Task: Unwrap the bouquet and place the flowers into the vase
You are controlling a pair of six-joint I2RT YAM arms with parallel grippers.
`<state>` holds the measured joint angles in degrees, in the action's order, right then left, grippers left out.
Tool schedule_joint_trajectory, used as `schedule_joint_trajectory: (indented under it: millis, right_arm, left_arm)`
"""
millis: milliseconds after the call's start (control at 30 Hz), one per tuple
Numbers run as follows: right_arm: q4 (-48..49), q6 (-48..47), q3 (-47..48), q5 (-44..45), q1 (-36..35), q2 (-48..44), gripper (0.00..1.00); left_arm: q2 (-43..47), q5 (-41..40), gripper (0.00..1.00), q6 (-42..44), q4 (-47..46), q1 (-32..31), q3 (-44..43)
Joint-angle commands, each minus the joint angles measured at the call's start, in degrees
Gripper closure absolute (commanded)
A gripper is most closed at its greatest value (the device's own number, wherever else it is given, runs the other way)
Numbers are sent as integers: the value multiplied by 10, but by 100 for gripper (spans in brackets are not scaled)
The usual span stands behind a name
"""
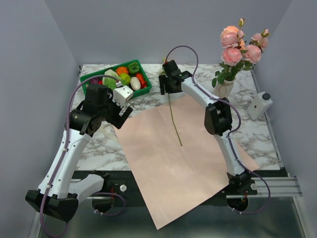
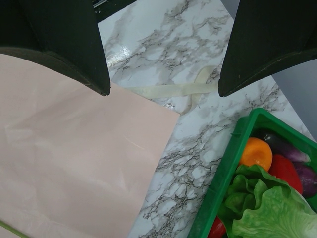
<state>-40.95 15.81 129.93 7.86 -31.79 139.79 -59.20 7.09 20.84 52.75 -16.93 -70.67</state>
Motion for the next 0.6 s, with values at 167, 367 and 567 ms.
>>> schedule_joint_trajectory:
  millis: [167, 367, 567]
  right_arm:
    - [-82, -8, 65, 49, 3, 42, 22]
    - [-100, -6, 69, 41, 3, 52, 24]
    - [-132, -11, 91, 47, 3, 76, 28]
  left_arm:
    - [-4, 2, 1, 10, -24, 3, 8]
    - [-13, 8, 1, 15, -32, 3, 10]
    - [-16, 13, 1, 17, -42, 3, 13]
